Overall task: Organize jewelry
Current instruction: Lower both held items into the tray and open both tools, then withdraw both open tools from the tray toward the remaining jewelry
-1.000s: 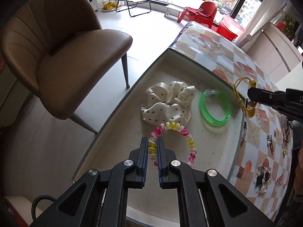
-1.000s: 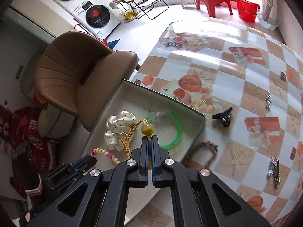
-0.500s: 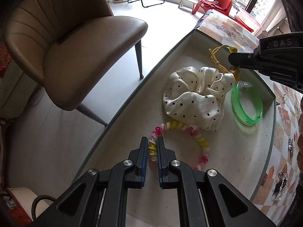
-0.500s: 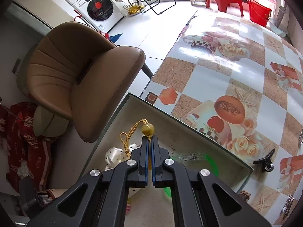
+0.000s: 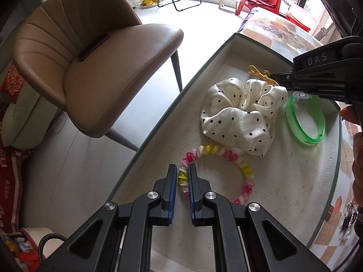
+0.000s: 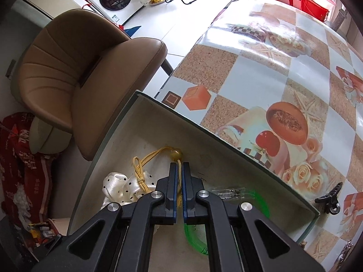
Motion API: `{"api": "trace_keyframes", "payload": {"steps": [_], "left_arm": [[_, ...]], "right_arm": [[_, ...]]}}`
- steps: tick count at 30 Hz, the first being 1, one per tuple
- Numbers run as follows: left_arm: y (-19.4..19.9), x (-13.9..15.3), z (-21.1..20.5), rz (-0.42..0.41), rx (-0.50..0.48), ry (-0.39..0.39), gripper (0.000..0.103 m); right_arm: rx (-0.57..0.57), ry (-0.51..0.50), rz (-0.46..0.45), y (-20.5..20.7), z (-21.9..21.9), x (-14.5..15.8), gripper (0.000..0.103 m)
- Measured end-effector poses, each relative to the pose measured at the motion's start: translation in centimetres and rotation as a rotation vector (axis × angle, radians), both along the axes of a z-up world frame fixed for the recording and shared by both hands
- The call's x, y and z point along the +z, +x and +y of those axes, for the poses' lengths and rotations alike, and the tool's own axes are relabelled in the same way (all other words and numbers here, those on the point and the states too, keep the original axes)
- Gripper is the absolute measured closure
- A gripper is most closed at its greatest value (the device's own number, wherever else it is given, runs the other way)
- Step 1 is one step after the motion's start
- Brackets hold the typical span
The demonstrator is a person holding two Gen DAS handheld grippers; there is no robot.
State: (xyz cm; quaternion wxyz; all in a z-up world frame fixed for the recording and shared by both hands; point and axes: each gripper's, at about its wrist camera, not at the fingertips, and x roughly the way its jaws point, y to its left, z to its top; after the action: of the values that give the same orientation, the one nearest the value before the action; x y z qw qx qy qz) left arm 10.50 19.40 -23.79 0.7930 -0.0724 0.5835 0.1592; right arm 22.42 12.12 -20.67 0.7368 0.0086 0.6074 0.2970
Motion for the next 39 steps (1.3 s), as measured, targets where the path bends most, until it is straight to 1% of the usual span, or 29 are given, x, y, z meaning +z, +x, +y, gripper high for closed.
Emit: {"api": "trace_keyframes", "payload": {"steps": [1,2,3,5,6,10,11,12,13,15,16,17,19,21,25,28,35,39], "left_arm": [[0.0,0.1,-0.1,0.002,-0.004,0.002,0.06],[0.0,0.2,-0.2,0.001,-0.008,0.004,0.036],[-0.1,0.4,-0.3,-0.017,-0.009,-0.001,0.012],[-0.3,1.0,-0.8,-0.038,-0.021,0.029,0.011],[-0.3,1.0,-1.0,-0.035,-0.028,0.038,0.011],[-0.1,1.1,-1.1,-0.024,-0.029,0.02,0.011],[-0.1,1.3,-1.3,-0.028,-0.034,0.025,0.011],[-0.1,1.4,-1.4,-0.033,-0.04,0.033,0.01],[-0.2,1.6,-1.5,-0.036,-0.048,0.04,0.0],[-0.3,2.1,-1.9,-0.056,-0.064,0.057,0.0],[-0.3,2.3,-2.2,-0.056,-0.075,0.061,0.0],[-0.3,2.6,-2.5,-0.059,-0.084,0.066,0.0],[-0.2,3.1,-3.2,-0.065,-0.105,0.068,0.0],[-0.2,3.5,-3.8,-0.068,-0.134,0.072,0.0],[0.4,4.6,-5.9,-0.083,-0.212,0.076,0.0],[0.9,5.3,-7.6,-0.093,-0.272,0.072,0.0],[1.9,7.0,-11.1,-0.127,-0.406,0.035,0.0],[2.3,7.4,-12.7,-0.145,-0.458,0.016,0.0]], "right_arm": [[-0.001,0.007,-0.002,-0.1,-0.1,0.2,0.095],[-0.004,0.017,-0.004,-0.3,-0.5,0.5,0.085],[-0.009,0.026,-0.005,-0.4,-0.7,0.8,0.067],[-0.02,0.049,-0.004,-0.4,-1.5,1.4,0.049],[-0.022,0.063,-0.001,-0.4,-1.8,1.7,0.049],[-0.038,0.099,0.001,-0.8,-3.4,3.1,0.048],[-0.043,0.105,0.0,-1.0,-3.8,3.4,0.045],[-0.05,0.114,-0.003,-1.2,-4.4,3.7,0.041],[-0.056,0.123,-0.007,-1.5,-5.0,4.1,0.038],[-0.079,0.132,-0.022,-1.7,-6.6,4.9,0.026],[-0.092,0.132,-0.029,-1.9,-7.1,5.1,0.021],[-0.112,0.134,-0.039,-2.1,-8.0,5.5,0.019],[-0.143,0.139,-0.041,-2.6,-9.7,5.8,0.018],[-0.175,0.142,-0.043,-3.1,-11.6,6.0,0.0],[-0.229,0.123,-0.051,-4.3,-14.9,6.5,0.0],[-0.279,0.084,-0.043,-5.6,-18.0,6.5,0.0],[-0.387,-0.025,-0.021,-8.9,-24.3,5.5,0.0],[-0.453,-0.07,0.005,-10.4,-27.6,4.7,0.0]]}}
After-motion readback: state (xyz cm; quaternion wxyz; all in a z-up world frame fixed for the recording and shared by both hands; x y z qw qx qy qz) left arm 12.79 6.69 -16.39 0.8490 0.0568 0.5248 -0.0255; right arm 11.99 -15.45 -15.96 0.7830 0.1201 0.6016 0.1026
